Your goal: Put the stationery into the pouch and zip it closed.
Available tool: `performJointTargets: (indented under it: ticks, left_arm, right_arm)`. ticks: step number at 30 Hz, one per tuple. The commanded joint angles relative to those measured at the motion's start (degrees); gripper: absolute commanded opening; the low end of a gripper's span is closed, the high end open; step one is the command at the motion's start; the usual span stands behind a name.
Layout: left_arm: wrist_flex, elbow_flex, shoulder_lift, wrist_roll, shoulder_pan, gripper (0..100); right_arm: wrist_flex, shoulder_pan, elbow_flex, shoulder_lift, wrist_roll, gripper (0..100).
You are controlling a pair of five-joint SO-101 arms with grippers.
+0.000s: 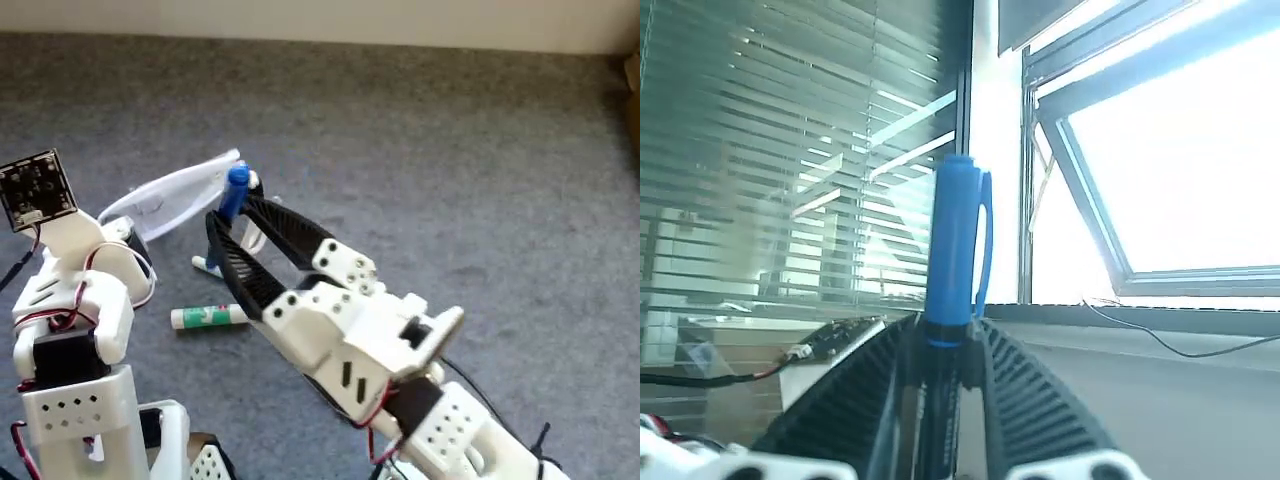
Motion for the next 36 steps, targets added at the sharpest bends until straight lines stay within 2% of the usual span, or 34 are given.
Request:
performJointTargets:
  ticks: [1, 9, 14, 20, 26, 28, 32, 36]
  left_arm:
    - [-1.05, 1.1, 0.84, 0.53, 1.19, 1]
    - [-1.05, 1.27, 0.84, 0.44, 1.19, 1]
    - [-1.05, 1.36, 0.84, 0.44, 1.19, 1]
    - [-1.05, 1.36, 0.84, 0.35, 1.1, 1]
    - [-1.05, 1.36, 0.84, 0.35, 1.1, 1]
    - [-1.05, 1.36, 0.84, 0.35, 1.1, 1]
    - [-1.05, 1.36, 0.84, 0.26, 1.1, 1]
    - [-0.97, 1.36, 0.84, 0.26, 1.1, 1]
  right_arm:
    - [-12.0, -0.84, -1.98, 12.18, 4.22, 0.4]
    - [-27.91, -0.84, -10.24, 34.07, 8.35, 0.4]
    - [-30.81, -0.75, -11.56, 39.52, 8.35, 0.4]
    - [-30.9, -0.75, -11.91, 41.19, 8.44, 0.4]
    - [-30.64, -0.84, -13.49, 31.43, 8.7, 0.4]
    - [-30.55, -2.42, -13.49, 28.09, 12.13, 0.4]
    - [-30.81, -8.75, -13.49, 26.77, 25.14, 0.4]
    - [-32.04, -9.89, -13.93, 30.73, 27.78, 0.4]
